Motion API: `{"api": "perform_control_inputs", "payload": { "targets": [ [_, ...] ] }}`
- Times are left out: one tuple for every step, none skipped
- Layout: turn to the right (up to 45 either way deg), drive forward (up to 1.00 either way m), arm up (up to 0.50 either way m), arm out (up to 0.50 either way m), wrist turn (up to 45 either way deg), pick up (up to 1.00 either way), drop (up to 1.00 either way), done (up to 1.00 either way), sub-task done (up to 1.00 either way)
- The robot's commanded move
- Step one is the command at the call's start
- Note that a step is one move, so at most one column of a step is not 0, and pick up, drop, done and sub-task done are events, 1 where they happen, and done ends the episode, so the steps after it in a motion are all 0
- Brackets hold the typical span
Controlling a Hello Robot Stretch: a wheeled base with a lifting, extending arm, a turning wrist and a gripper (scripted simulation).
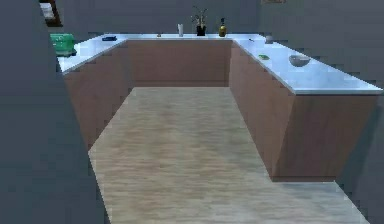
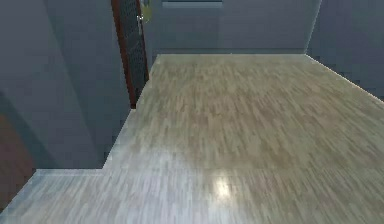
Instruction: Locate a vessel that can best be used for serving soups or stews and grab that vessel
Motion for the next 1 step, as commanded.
{"api": "perform_control_inputs", "payload": {
  "targets": [
    [45.0, 0.0, 0.0, 0.0, 0.0, 0.0, 0.0, 0.0, 0.0]
  ]
}}
